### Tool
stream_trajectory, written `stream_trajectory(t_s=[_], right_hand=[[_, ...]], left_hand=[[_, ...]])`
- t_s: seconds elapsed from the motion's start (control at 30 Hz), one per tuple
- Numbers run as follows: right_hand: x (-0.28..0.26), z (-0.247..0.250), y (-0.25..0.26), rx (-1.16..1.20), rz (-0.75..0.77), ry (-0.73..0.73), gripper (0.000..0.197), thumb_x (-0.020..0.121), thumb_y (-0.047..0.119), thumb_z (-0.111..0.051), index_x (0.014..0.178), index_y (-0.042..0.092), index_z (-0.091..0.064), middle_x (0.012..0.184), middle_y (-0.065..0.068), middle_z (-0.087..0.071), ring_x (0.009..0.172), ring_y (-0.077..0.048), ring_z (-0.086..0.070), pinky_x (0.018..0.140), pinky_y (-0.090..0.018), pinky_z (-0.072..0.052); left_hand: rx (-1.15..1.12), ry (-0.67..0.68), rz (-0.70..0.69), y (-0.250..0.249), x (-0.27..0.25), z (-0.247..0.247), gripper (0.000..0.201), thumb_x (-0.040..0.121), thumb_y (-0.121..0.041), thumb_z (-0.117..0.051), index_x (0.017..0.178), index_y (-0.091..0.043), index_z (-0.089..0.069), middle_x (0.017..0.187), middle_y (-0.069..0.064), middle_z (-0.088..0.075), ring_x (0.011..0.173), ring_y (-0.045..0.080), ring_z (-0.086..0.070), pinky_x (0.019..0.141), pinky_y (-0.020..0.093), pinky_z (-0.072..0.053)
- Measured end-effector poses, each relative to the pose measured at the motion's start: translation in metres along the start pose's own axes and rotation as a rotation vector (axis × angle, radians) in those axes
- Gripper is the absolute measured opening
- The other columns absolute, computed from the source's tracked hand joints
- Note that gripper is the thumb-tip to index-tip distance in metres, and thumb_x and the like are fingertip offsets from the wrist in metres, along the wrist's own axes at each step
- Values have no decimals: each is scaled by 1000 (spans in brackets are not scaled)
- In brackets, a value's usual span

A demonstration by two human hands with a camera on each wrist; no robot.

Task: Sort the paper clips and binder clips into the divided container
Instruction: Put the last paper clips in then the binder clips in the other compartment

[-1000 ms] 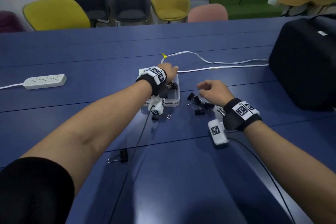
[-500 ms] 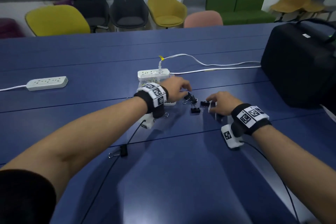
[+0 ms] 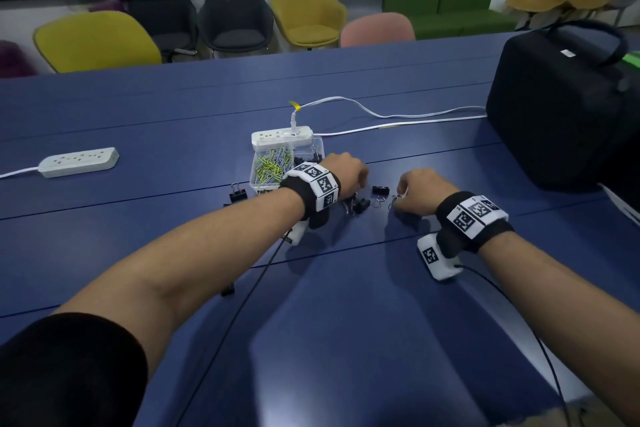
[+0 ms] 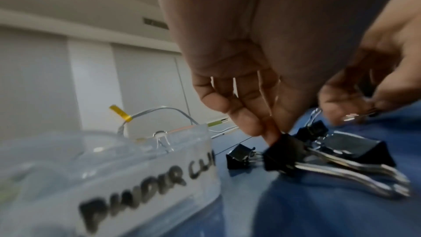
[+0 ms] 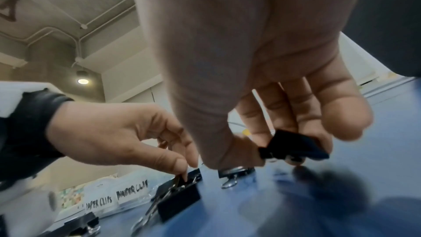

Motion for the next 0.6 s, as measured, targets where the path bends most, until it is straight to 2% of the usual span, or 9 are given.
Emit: stream_trajectory(t_s=[0.1, 0.23, 0.37, 0.47, 0.53, 0.6], right_hand=[[7, 4, 6, 85, -1, -16, 33, 88, 29, -54, 117, 14, -59, 117, -12, -62, 106, -29, -57, 82, -31, -44], [18, 6, 12, 168, 35, -46, 23, 92, 22, -41, 105, 13, -59, 109, -14, -65, 97, -31, -58, 79, -33, -43], [20, 10, 15, 153, 63, -94, 21, 87, 36, -52, 99, 19, -58, 94, -7, -63, 92, -29, -57, 75, -33, -43], [21, 4, 17, 60, 145, -27, 32, 82, 45, -66, 107, 25, -60, 93, -1, -58, 96, -22, -57, 77, -29, -42], [22, -1, 19, -12, 202, 34, 29, 83, 39, -69, 108, 24, -65, 91, 0, -54, 97, -21, -55, 77, -25, -38], [26, -3, 17, -10, 203, 41, 21, 83, 33, -71, 101, 22, -67, 89, -1, -57, 89, -20, -55, 74, -25, -38]], left_hand=[[-67, -23, -19, 4, -8, 4, 25, 90, -21, -52, 109, -28, -66, 110, 1, -69, 100, 28, -64, 85, 33, -48], [-59, 36, -45, 3, -20, 0, 31, 83, -22, -54, 111, -30, -66, 107, -5, -70, 101, 22, -64, 83, 31, -51], [-95, 113, -78, -4, -32, -15, 36, 75, -41, -71, 107, -24, -65, 95, -5, -68, 89, 18, -62, 72, 26, -47], [-117, 123, -73, -4, -35, -20, 39, 73, -43, -78, 103, -20, -66, 95, 0, -67, 89, 19, -60, 70, 26, -45], [-155, 121, -49, -2, -35, -22, 39, 71, -39, -81, 99, -17, -66, 98, 3, -67, 91, 22, -61, 71, 27, -46], [-175, 101, -42, 1, -36, -22, 40, 69, -38, -82, 96, -14, -65, 99, 4, -64, 90, 23, -60, 72, 28, -46]])
Point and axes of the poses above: each hand's wrist, its own x-axis towards the middle knuckle, its own z-axis out of the back of the hand, y = z × x, the point moved 4 cm from there along x, towards the middle knuckle
